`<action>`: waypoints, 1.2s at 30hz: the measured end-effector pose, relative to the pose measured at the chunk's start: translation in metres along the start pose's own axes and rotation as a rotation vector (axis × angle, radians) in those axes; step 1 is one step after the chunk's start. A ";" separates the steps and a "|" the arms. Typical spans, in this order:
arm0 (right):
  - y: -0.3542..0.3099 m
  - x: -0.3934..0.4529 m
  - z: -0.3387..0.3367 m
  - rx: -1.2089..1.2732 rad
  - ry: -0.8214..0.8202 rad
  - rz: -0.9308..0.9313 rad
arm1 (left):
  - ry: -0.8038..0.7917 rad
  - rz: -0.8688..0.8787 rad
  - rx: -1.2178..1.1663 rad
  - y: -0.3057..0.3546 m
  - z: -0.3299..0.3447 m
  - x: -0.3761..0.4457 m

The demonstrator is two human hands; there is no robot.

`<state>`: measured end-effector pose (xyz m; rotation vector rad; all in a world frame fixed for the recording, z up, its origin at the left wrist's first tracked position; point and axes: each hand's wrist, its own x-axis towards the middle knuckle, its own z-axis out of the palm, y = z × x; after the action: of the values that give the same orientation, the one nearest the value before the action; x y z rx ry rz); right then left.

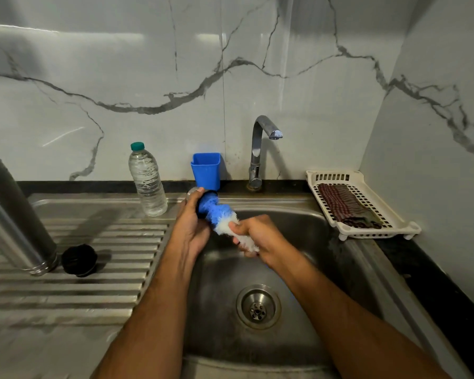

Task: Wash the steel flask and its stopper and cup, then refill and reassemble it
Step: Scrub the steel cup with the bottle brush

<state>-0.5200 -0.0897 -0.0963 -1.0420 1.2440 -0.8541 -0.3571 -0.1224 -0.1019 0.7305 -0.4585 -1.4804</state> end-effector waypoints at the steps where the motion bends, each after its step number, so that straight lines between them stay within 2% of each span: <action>1: -0.001 0.000 -0.001 -0.212 0.145 -0.137 | 0.008 -0.025 0.072 0.001 -0.002 0.000; 2: -0.001 -0.002 -0.005 -0.474 0.281 -0.307 | 0.035 -0.051 0.139 0.002 -0.004 -0.001; 4: 0.003 -0.007 -0.013 -0.951 0.430 -0.572 | 0.097 -0.071 0.171 0.004 -0.008 -0.001; 5: 0.005 -0.009 -0.016 -1.119 0.456 -0.665 | 0.113 -0.079 0.168 0.004 -0.009 0.000; 7: 0.010 -0.008 -0.012 -1.295 0.436 -0.701 | 0.139 -0.081 0.182 0.002 -0.008 0.002; 8: 0.012 -0.005 -0.006 -1.238 0.410 -0.638 | 0.155 -0.066 0.181 0.000 -0.008 0.002; 9: 0.010 -0.003 0.000 -1.018 0.366 -0.511 | 0.167 -0.039 0.180 -0.001 -0.007 0.003; 10: 0.005 -0.001 0.004 -0.647 0.283 -0.311 | 0.171 -0.001 0.167 -0.002 -0.007 0.004; 12: 0.000 -0.003 0.005 0.032 -0.024 0.107 | 0.132 0.047 0.105 -0.001 -0.001 0.003; 13: -0.001 -0.006 0.003 0.207 -0.139 0.203 | 0.107 0.052 0.079 -0.001 0.003 0.002; 15: -0.001 -0.008 0.002 0.249 -0.157 0.204 | 0.085 0.050 0.087 -0.002 0.003 0.003; 17: -0.002 -0.005 0.001 -0.019 0.069 0.014 | 0.086 0.024 0.137 0.000 -0.003 0.003; 19: 0.001 -0.005 -0.003 -0.570 0.339 -0.312 | 0.099 -0.021 0.141 0.004 -0.011 0.006; 20: 0.003 -0.009 -0.005 -0.873 0.420 -0.467 | 0.114 -0.040 0.141 0.005 -0.013 0.006; 22: 0.008 -0.013 -0.004 -1.291 0.471 -0.660 | 0.134 -0.060 0.182 0.002 -0.013 0.007; 23: 0.008 -0.014 0.001 -1.353 0.450 -0.666 | 0.150 -0.051 0.206 -0.001 -0.012 0.007; 24: 0.007 -0.014 0.004 -1.263 0.411 -0.587 | 0.170 -0.024 0.215 -0.003 -0.011 0.008; 25: 0.003 -0.011 0.006 -0.957 0.356 -0.438 | 0.187 0.012 0.212 -0.005 -0.010 0.009; 26: -0.002 -0.008 0.007 -0.540 0.246 -0.209 | 0.191 0.046 0.189 -0.005 -0.009 0.011; 27: -0.005 -0.007 0.005 -0.167 0.076 0.018 | 0.171 0.065 0.152 -0.005 -0.006 0.010; 28: -0.007 -0.010 0.004 0.085 -0.063 0.160 | 0.139 0.066 0.110 -0.005 -0.004 0.011; 29: -0.006 -0.009 0.002 0.206 -0.130 0.219 | 0.109 0.055 0.087 -0.005 -0.002 0.010; 30: -0.006 -0.009 0.001 0.212 -0.125 0.215 | 0.097 0.038 0.090 -0.006 -0.002 0.009; 31: -0.006 -0.009 0.001 0.112 -0.056 0.133 | 0.099 0.020 0.124 -0.006 -0.003 0.009; 32: -0.005 -0.010 0.000 -0.108 0.081 -0.013 | 0.093 -0.003 0.163 -0.004 -0.005 0.007; 34: 0.000 -0.009 -0.004 -0.801 0.346 -0.401 | 0.095 -0.036 0.216 0.000 -0.009 0.006; 35: 0.003 -0.009 -0.005 -1.133 0.410 -0.565 | 0.113 -0.047 0.238 0.001 -0.011 0.007; 36: 0.005 -0.011 -0.005 -1.341 0.438 -0.673 | 0.141 -0.050 0.259 0.001 -0.011 0.006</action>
<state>-0.5268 -0.0784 -0.0972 -2.5413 1.9231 -0.6881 -0.3479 -0.1271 -0.1101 1.0510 -0.5330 -1.4191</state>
